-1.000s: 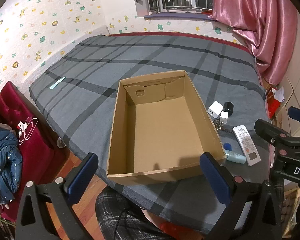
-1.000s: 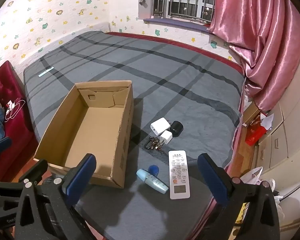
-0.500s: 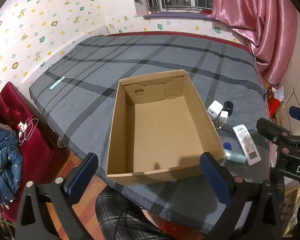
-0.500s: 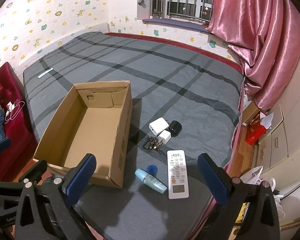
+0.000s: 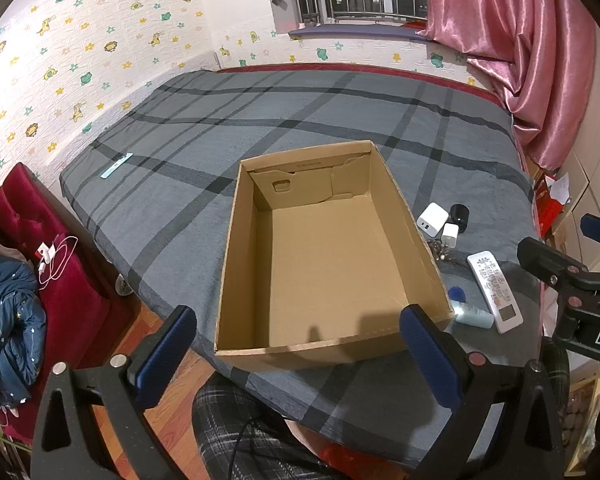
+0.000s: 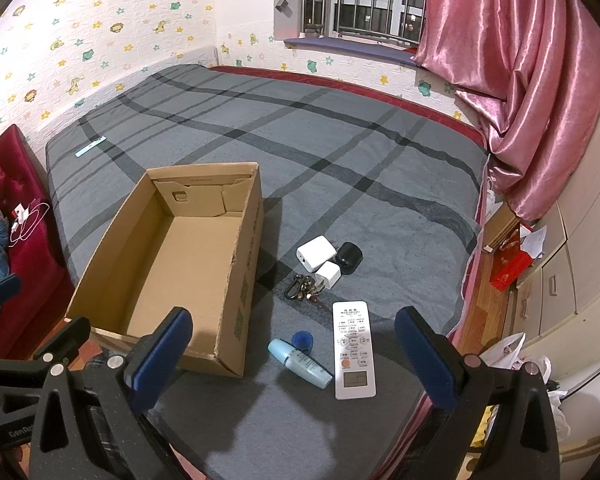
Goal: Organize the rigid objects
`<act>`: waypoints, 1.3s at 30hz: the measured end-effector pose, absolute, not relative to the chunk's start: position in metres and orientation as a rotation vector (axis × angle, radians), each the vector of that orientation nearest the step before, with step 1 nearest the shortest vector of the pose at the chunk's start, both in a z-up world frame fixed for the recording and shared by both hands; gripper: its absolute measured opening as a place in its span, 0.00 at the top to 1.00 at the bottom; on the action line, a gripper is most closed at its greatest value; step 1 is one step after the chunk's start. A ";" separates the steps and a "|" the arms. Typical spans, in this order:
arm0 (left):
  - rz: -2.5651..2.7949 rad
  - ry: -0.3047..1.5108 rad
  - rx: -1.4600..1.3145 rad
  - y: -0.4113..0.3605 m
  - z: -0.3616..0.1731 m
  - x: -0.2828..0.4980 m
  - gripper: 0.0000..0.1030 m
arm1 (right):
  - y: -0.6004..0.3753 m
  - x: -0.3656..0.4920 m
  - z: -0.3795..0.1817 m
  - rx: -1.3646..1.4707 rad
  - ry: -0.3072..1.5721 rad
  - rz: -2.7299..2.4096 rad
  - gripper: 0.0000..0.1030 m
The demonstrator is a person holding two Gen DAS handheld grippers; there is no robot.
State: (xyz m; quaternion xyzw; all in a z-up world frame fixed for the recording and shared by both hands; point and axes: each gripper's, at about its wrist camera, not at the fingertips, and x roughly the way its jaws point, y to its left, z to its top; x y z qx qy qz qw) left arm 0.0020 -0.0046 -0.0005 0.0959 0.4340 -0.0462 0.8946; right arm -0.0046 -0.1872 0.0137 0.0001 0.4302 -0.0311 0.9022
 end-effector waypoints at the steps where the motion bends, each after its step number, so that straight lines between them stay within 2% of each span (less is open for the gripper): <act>1: -0.096 0.901 0.200 -0.005 -0.001 0.002 0.00 | -0.188 -0.004 0.014 0.000 0.890 -0.064 0.00; 31: -0.113 0.909 0.198 0.000 -0.007 0.027 0.00 | -0.203 0.008 0.005 0.007 0.902 -0.086 0.00; 39: -0.087 0.951 0.210 0.019 -0.031 0.062 0.00 | -0.210 0.013 -0.005 0.008 0.920 -0.101 0.00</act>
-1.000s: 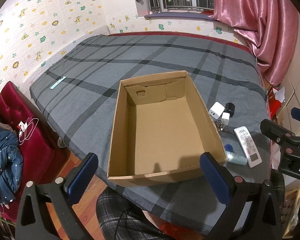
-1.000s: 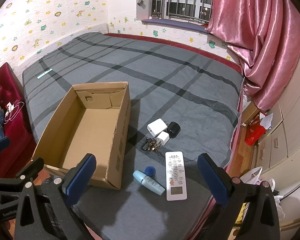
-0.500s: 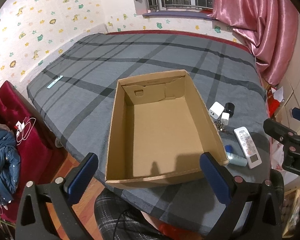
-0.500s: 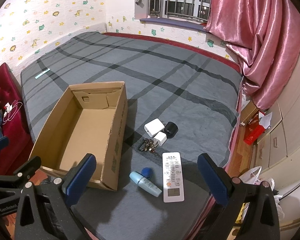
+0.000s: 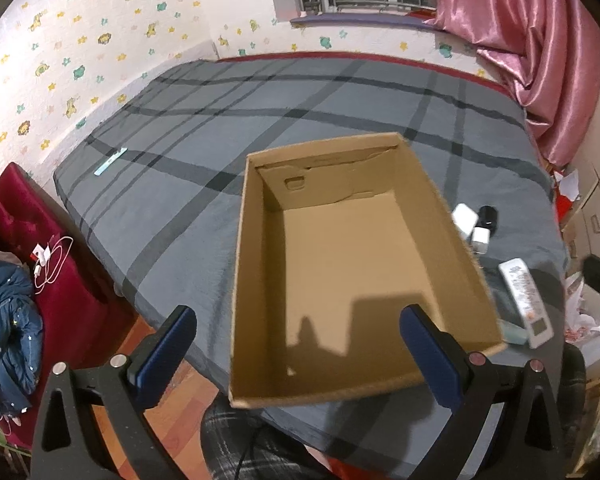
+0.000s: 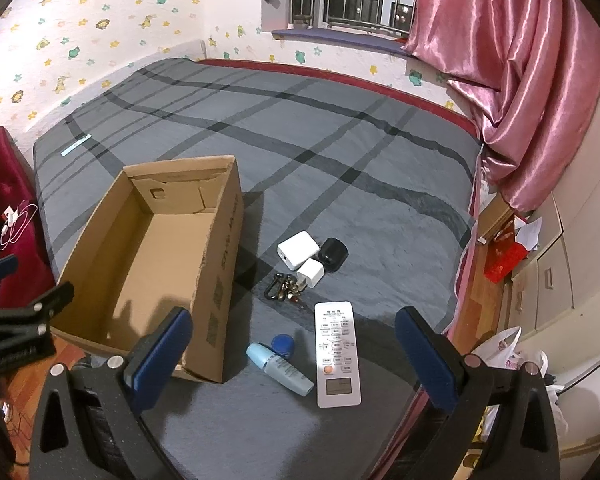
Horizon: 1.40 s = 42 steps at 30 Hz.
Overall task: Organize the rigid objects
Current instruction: 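Move the left tool down onto the cardboard box wall and grip it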
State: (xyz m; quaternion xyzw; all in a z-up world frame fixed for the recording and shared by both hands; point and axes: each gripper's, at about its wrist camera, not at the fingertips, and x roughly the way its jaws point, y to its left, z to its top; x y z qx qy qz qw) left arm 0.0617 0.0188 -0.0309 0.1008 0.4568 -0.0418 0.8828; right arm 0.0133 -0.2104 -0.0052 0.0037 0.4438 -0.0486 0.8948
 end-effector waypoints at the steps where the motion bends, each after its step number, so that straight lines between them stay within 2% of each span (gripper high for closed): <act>1: -0.083 0.957 0.210 0.021 -0.034 0.066 0.00 | -0.211 0.013 -0.006 0.007 0.922 -0.102 0.00; 26: -0.052 1.048 0.226 0.061 -0.103 0.172 0.00 | -0.229 0.020 -0.017 0.027 0.944 -0.129 0.00; 29: -0.056 1.052 0.229 0.061 -0.105 0.175 0.09 | -0.230 0.020 -0.017 0.026 0.942 -0.131 0.00; 30: -0.060 1.060 0.232 0.060 -0.106 0.175 0.17 | -0.230 0.020 -0.017 0.027 0.942 -0.133 0.00; 32: -0.085 1.097 0.239 0.059 -0.112 0.178 0.33 | -0.232 0.021 -0.017 0.029 0.942 -0.135 0.00; 33: -0.098 1.112 0.241 0.057 -0.115 0.179 0.47 | -0.232 0.021 -0.017 0.029 0.943 -0.137 0.00; 34: -0.107 1.124 0.240 0.057 -0.118 0.180 0.66 | -0.233 0.021 -0.017 0.029 0.943 -0.139 0.00; 36: -0.127 1.153 0.242 0.055 -0.125 0.182 0.83 | -0.233 0.021 -0.016 0.028 0.943 -0.140 0.00; 42: -0.127 1.154 0.221 0.055 -0.127 0.180 0.84 | -0.236 0.020 -0.015 0.024 0.939 -0.149 0.00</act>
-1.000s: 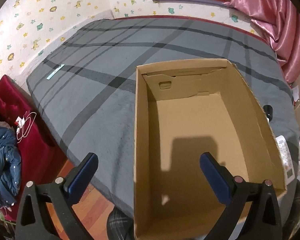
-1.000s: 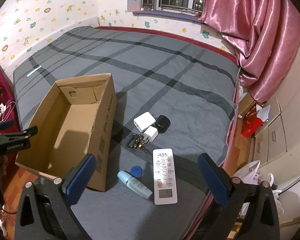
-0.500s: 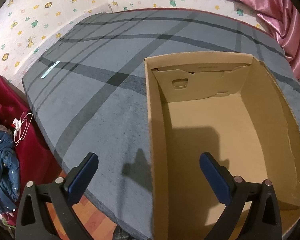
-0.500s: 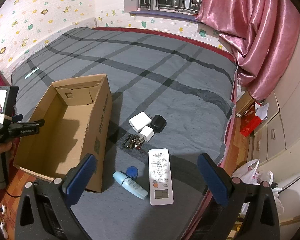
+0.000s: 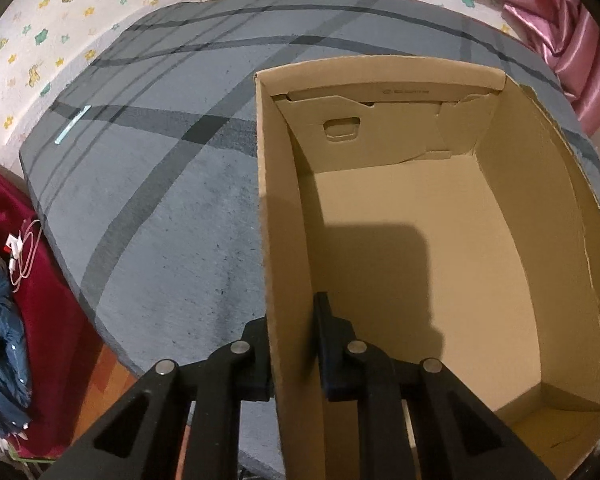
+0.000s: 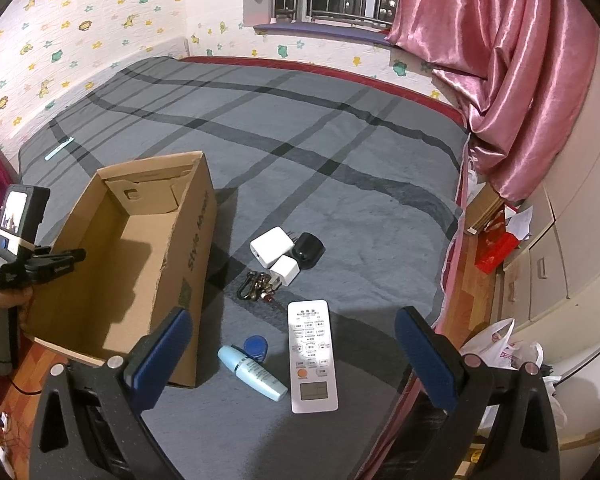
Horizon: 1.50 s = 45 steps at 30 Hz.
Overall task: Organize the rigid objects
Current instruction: 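Reach the right tool to the white remote and grasp it while the left tool holds the box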
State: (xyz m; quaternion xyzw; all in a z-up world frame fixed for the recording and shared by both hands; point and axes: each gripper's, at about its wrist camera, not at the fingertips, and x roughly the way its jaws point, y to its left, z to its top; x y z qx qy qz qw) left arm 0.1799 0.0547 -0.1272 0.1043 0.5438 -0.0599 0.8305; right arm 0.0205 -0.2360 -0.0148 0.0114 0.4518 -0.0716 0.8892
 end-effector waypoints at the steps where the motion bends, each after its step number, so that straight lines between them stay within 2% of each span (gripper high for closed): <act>1: -0.129 1.155 0.222 0.054 -0.127 0.180 0.84 | -0.237 0.021 -0.015 0.023 0.939 -0.150 0.00; 8: -0.129 1.162 0.216 0.055 -0.129 0.185 0.84 | -0.250 0.029 -0.022 0.021 0.953 -0.126 0.00; 34: -0.118 1.190 0.210 0.055 -0.131 0.191 0.84 | -0.273 0.086 -0.138 -0.058 1.231 -0.087 0.01; 37: -0.120 1.192 0.212 0.056 -0.131 0.190 0.84 | -0.274 0.088 -0.149 -0.053 1.266 -0.090 0.03; 41: -0.120 1.204 0.202 0.056 -0.131 0.190 0.84 | -0.275 0.091 -0.161 -0.051 1.312 -0.093 0.13; 45: -0.119 1.217 0.188 0.057 -0.133 0.192 0.84 | -0.277 0.094 -0.169 -0.012 1.342 -0.082 0.16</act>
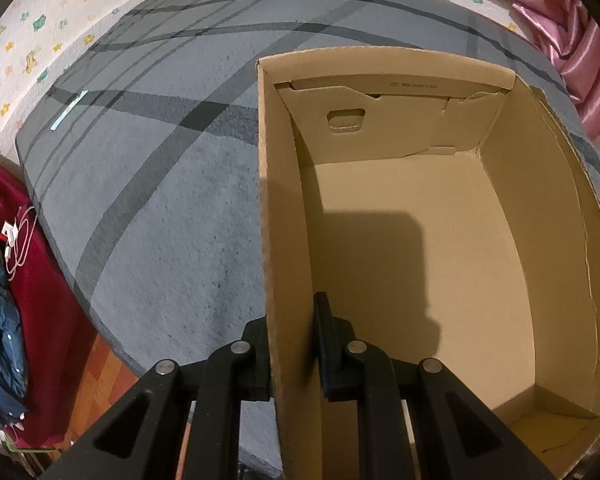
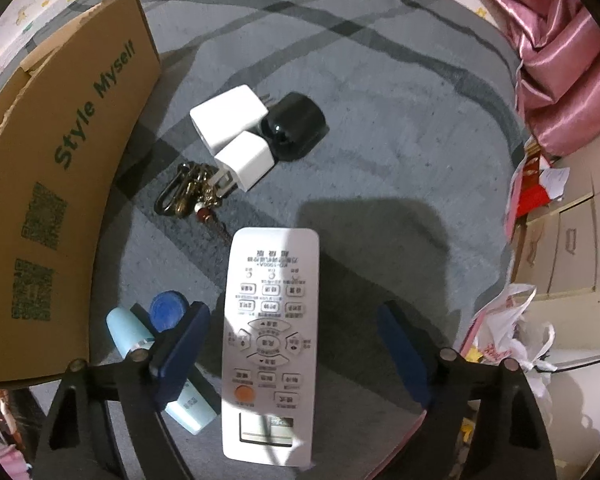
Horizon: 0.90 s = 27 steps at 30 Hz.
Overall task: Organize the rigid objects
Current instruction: 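Reach the right tool to the white remote and grasp it while the left tool holds the box, then lift the white remote with the right tool and carry it over the box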
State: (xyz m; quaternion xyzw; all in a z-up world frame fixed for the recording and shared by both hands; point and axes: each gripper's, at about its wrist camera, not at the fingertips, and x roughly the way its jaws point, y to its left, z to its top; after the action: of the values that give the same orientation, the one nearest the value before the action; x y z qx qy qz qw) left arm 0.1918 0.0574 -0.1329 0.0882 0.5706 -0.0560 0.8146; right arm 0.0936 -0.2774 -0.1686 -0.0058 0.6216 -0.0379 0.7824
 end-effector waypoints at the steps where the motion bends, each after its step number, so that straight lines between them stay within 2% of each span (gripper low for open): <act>1: -0.121 1.222 0.184 0.057 -0.134 0.192 0.84 | -0.278 0.094 -0.170 -0.001 1.349 -0.081 0.17; 4: -0.122 1.223 0.187 0.058 -0.136 0.190 0.84 | -0.278 0.096 -0.178 0.011 1.382 -0.072 0.26; 6: -0.120 1.223 0.188 0.058 -0.136 0.190 0.84 | -0.277 0.097 -0.182 -0.008 1.391 -0.072 0.41; 8: -0.116 1.221 0.196 0.058 -0.137 0.189 0.84 | -0.276 0.098 -0.182 0.014 1.388 -0.047 0.52; 20: -0.098 1.212 0.214 0.053 -0.136 0.184 0.84 | -0.274 0.090 -0.163 0.034 1.341 -0.056 0.52; 27: -0.093 1.209 0.217 0.052 -0.135 0.183 0.84 | -0.267 0.088 -0.123 0.025 1.272 -0.037 0.52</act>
State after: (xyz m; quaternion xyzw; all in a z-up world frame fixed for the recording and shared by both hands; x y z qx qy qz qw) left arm 0.1829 0.0524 -0.1352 0.1016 0.5669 -0.0437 0.8164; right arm 0.0877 -0.2666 -0.1227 0.0115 0.5941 -0.0175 0.8041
